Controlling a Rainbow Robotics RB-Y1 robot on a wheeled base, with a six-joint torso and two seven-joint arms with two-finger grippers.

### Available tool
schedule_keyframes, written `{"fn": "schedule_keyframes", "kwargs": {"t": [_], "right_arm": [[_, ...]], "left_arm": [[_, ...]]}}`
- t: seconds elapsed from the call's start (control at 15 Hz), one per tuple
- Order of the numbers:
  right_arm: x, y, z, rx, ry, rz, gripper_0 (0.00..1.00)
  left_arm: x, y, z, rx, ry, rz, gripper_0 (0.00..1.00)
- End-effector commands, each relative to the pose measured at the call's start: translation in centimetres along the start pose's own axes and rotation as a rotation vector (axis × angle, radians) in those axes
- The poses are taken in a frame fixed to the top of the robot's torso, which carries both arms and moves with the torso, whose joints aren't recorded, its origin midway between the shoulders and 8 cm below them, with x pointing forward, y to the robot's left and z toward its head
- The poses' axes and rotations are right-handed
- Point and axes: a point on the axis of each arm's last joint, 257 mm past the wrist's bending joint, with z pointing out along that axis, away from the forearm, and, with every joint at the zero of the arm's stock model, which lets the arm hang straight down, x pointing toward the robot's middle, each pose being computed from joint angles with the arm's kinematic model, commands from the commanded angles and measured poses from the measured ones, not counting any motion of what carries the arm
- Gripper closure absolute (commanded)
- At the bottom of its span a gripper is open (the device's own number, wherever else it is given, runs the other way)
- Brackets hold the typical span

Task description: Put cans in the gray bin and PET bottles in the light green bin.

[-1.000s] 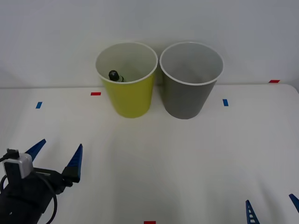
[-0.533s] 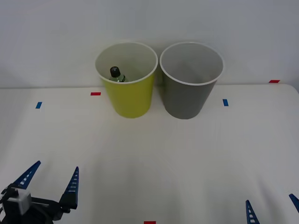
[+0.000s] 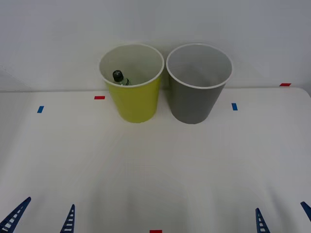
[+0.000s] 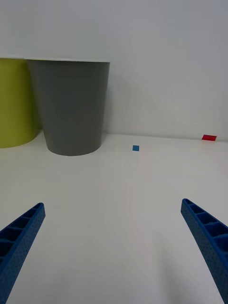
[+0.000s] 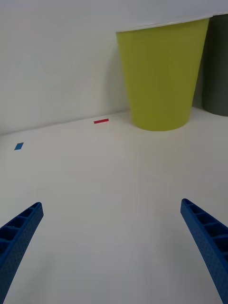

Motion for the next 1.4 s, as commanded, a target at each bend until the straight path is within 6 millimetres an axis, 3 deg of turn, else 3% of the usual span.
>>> {"fn": "schedule_keyframes", "kwargs": {"t": [0.07,0.53,0.93,1.4], "right_arm": [[0.0,0.0,0.0,0.000,0.000,0.000,0.00],[0.0,0.0,0.0,0.000,0.000,0.000,0.00],[0.0,0.0,0.0,0.000,0.000,0.000,0.00],[0.0,0.0,0.0,0.000,0.000,0.000,0.00]], "left_arm": [[0.0,0.3,-1.7,-0.002,0.006,0.073,0.00],[-0.8,2.2,-5.5,-0.114,-0.008,0.049,0.00],[0.4,2.2,-6.2,-0.100,0.023,0.013,0.00],[0.3,1.9,-6.1,-0.089,0.022,0.020,0.00]]}}
